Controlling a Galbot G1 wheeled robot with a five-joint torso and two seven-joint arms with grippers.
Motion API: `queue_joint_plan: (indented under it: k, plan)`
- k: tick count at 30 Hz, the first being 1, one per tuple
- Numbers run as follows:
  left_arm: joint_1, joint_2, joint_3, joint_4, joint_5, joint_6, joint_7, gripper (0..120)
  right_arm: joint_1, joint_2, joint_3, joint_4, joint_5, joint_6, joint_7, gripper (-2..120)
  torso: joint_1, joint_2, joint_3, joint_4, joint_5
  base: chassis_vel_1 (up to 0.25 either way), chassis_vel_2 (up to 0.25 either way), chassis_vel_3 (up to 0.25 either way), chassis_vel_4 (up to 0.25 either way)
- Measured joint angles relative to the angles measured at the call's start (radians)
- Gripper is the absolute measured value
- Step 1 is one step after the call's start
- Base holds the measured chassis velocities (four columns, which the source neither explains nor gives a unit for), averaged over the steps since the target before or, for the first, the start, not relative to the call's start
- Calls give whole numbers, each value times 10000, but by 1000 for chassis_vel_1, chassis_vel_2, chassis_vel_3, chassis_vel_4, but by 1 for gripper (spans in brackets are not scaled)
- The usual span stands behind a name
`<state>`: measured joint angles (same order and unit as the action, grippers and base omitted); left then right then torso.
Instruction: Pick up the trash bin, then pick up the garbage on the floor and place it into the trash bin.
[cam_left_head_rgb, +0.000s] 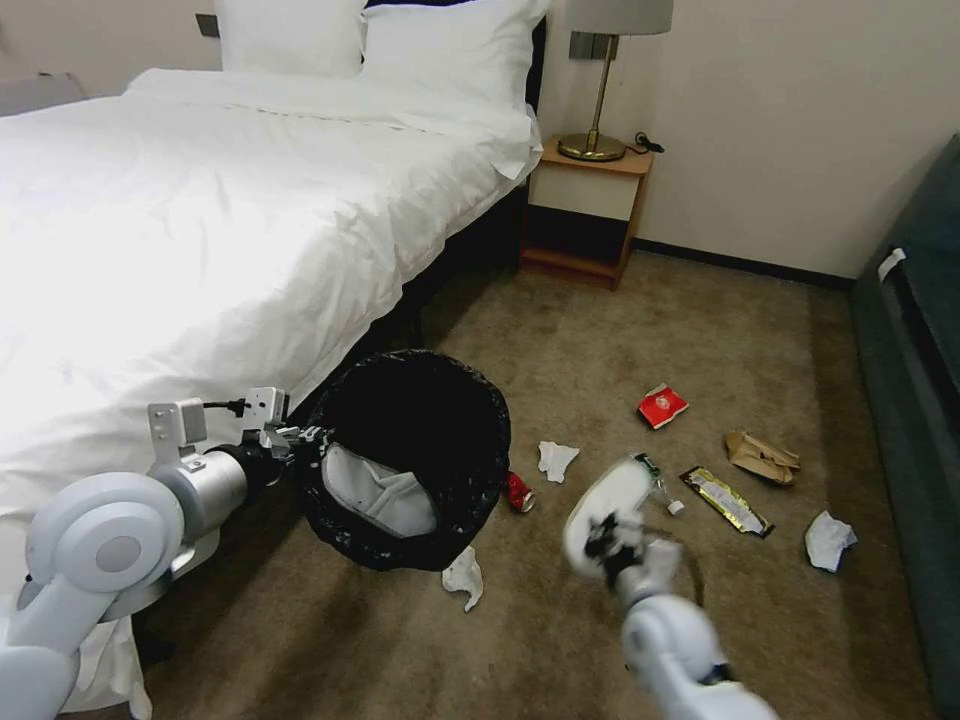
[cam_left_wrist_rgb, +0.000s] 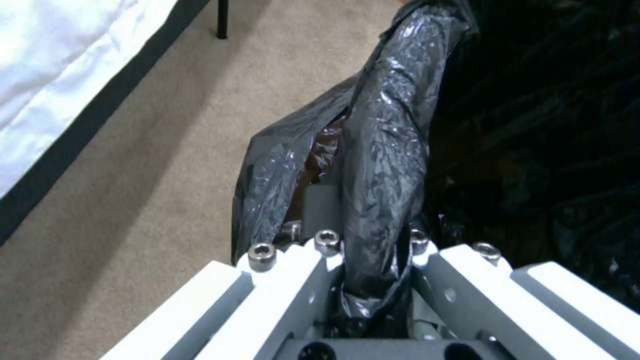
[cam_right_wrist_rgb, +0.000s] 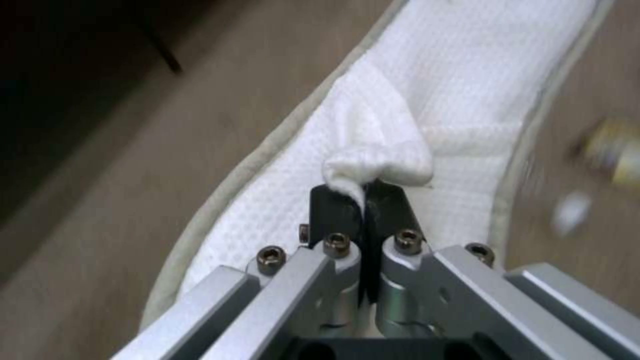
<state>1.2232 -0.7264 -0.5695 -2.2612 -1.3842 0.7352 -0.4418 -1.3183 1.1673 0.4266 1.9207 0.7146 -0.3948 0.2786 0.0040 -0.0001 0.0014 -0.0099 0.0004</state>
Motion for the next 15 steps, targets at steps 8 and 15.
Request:
queue_joint_plan:
  k: [8,15]
  plan:
    - [437,52,43,-166,245,1,150,1,638,-2130,1521,1990,1400,-151,-1699,0,0,1,0,3,-2,0,0,0,0]
    - [443,126,102,-163,205,1,308,1,1341,-2892,2051,2382,1382,-91,-3002,0,0,0,0,1,-3,0,0,0,0]
